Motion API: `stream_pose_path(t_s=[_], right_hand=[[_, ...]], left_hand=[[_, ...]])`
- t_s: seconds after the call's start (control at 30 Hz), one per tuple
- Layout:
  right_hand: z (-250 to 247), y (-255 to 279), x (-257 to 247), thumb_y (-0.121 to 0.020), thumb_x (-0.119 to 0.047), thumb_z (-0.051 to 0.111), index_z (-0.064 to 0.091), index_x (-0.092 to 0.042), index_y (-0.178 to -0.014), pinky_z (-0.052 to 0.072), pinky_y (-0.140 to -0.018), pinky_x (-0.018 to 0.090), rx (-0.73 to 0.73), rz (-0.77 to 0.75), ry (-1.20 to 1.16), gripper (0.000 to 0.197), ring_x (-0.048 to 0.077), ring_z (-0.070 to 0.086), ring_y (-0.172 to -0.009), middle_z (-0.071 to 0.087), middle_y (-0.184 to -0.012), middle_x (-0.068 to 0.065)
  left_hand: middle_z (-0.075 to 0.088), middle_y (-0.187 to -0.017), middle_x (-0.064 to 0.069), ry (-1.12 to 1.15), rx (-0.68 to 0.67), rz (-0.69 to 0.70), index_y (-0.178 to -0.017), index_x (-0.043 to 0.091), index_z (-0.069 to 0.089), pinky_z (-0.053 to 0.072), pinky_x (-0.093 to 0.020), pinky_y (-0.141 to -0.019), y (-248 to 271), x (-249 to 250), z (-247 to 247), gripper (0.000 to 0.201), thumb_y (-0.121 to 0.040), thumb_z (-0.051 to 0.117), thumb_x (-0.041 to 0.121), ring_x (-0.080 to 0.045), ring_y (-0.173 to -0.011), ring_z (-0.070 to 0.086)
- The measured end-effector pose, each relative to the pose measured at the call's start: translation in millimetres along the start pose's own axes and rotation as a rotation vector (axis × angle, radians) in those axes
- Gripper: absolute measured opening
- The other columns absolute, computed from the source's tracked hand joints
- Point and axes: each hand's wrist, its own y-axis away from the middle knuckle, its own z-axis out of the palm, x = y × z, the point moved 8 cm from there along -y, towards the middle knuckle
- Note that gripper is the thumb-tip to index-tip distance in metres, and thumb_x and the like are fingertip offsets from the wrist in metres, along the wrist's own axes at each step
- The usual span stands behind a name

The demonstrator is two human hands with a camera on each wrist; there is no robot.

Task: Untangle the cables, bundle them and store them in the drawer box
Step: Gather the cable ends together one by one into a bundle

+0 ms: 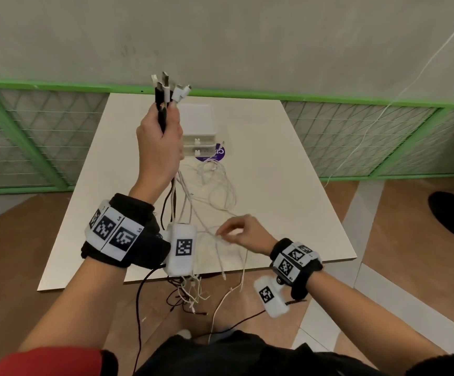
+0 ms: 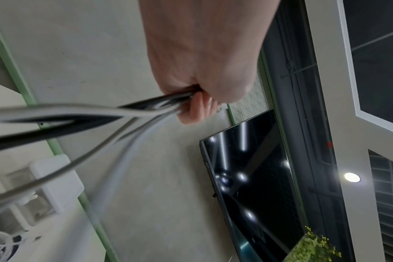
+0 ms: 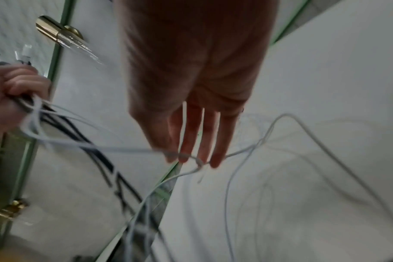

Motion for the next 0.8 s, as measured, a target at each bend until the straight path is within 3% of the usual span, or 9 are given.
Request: stream_pose_path(t_s=[0.1,0.17,0.3,0.4,0.47,0.53,0.6,0.7,0.8], right_hand=[[-36,-14,10,-0.076,0.007,0.055,0.070,-0.005,-0.082,0.049,-0.074,0.023,0.328,0.027,0.103,0.020,0.012,0.061,-0.074,0.070,-0.085,0.009],[-42,-26,8,-0.080,0.005,0.054,0.067,-0.004,-0.093,0.048,-0.075,0.024,0.407,0.036,0.085,0.020,0.018,0.060,-0.082,0.068,-0.097,0.014],[8,-50,-3,-0.087,-0.007,0.046,0.053,-0.011,-0.126,0.036,-0.091,0.023,0.086,0.068,0.026,0.039,0.022,0.050,-0.109,0.051,-0.130,0.011],[53,-49,22,-0.077,-0.036,0.040,0.058,-0.010,-0.121,0.030,-0.106,0.034,-0.159,0.135,0.291,0.054,0.028,0.042,-0.124,0.049,-0.133,0.015],[66,-39,39,-0.080,-0.035,0.045,0.055,-0.009,-0.122,0.027,-0.108,0.035,-0.239,0.187,0.389,0.050,0.030,0.040,-0.126,0.046,-0.134,0.017],[79,-28,41,-0.090,-0.021,0.047,0.053,-0.006,-0.125,0.032,-0.098,0.030,-0.335,0.171,0.411,0.038,0.028,0.045,-0.117,0.049,-0.131,0.019],[84,-21,36,-0.091,-0.020,0.042,0.057,-0.003,-0.116,0.036,-0.080,0.028,-0.353,0.143,0.377,0.033,0.024,0.052,-0.091,0.060,-0.116,0.021],[89,-9,18,-0.093,-0.008,0.037,0.057,-0.012,-0.074,0.039,-0.064,0.025,-0.408,0.173,0.271,0.028,0.013,0.046,-0.057,0.062,-0.073,0.017],[110,14,0,-0.095,-0.005,0.035,0.059,-0.009,-0.076,0.042,-0.069,0.028,-0.557,0.179,0.123,0.031,0.018,0.044,-0.059,0.053,-0.073,0.012]], left_hand=[[0.032,-0.044,0.015,0.040,-0.058,-0.076,-0.070,0.018,0.034,0.023,-0.016,-0.036,7,-5,6,0.032,-0.101,0.038,0.023,-0.003,-0.037,0.025],[0.030,-0.044,0.016,0.099,-0.098,-0.121,-0.070,0.017,0.032,0.021,-0.014,-0.035,13,-7,13,0.032,-0.101,0.037,0.023,-0.002,-0.037,0.023],[0.029,-0.044,0.015,0.135,-0.142,-0.143,-0.070,0.015,0.031,0.021,-0.014,-0.035,20,-5,23,0.033,-0.101,0.037,0.022,-0.002,-0.037,0.022],[0.030,-0.045,0.016,0.150,-0.119,-0.109,-0.069,0.015,0.032,0.021,-0.013,-0.036,17,3,19,0.033,-0.101,0.036,0.022,-0.002,-0.037,0.023],[0.030,-0.045,0.016,0.164,-0.111,-0.092,-0.068,0.015,0.032,0.021,-0.013,-0.036,14,5,16,0.034,-0.101,0.035,0.022,-0.002,-0.037,0.023],[0.030,-0.045,0.016,0.159,-0.112,-0.097,-0.068,0.016,0.033,0.021,-0.014,-0.035,14,3,14,0.034,-0.101,0.035,0.023,-0.002,-0.037,0.023],[0.032,-0.045,0.015,0.144,-0.119,-0.112,-0.070,0.016,0.034,0.023,-0.015,-0.035,17,-2,16,0.033,-0.101,0.036,0.023,-0.002,-0.037,0.024],[0.034,-0.043,0.016,0.106,-0.126,-0.123,-0.070,0.015,0.034,0.024,-0.015,-0.035,23,-8,21,0.032,-0.101,0.037,0.023,-0.002,-0.037,0.026],[0.033,-0.043,0.016,0.072,-0.111,-0.141,-0.069,0.016,0.034,0.024,-0.016,-0.035,27,-14,22,0.032,-0.101,0.038,0.023,-0.003,-0.037,0.026]])
